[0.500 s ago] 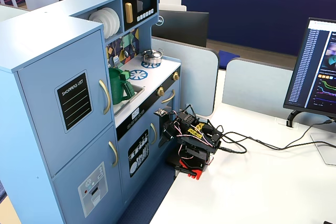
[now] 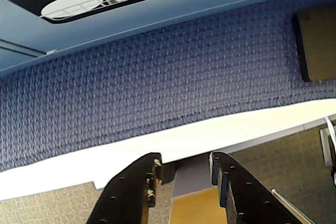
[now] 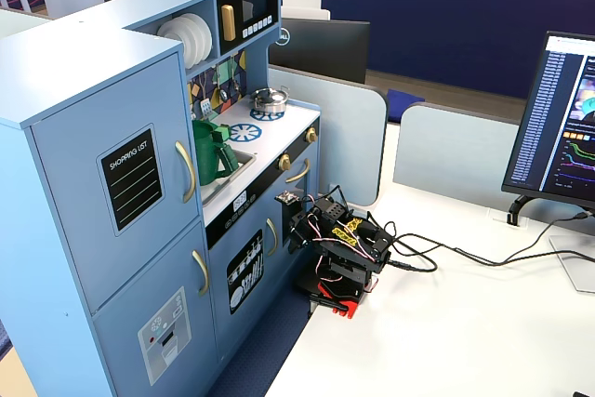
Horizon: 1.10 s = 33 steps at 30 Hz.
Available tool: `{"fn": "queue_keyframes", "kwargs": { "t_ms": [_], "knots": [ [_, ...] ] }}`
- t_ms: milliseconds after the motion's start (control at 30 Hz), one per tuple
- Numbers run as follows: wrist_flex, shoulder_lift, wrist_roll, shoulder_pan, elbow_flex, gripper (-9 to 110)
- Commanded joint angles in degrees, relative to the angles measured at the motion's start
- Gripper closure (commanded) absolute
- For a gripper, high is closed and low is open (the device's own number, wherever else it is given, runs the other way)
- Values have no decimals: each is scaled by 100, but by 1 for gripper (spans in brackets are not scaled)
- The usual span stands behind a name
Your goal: Take off the lid from the green recipient and place it on the counter
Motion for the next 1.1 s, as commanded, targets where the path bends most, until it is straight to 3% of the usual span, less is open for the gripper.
{"fn": "queue_keyframes", "kwargs": {
  "t_ms": [0, 100, 267, 400, 567, 733, 1067],
  "knots": [
    [-369, -255, 554, 141, -615, 101],
    [-923, -809, -413, 149, -1723, 101],
    [-2083, -1582, -1204, 35, -3375, 101],
    [-3885, -1863, -1011, -44, -3735, 100],
    [-5933, -2241, -44, -202, -3841, 94],
    [-6354, -2892, -1380, -255, -4025, 92],
    [-7031, -3445, -1195, -387, -4324, 73]
  ]
}}
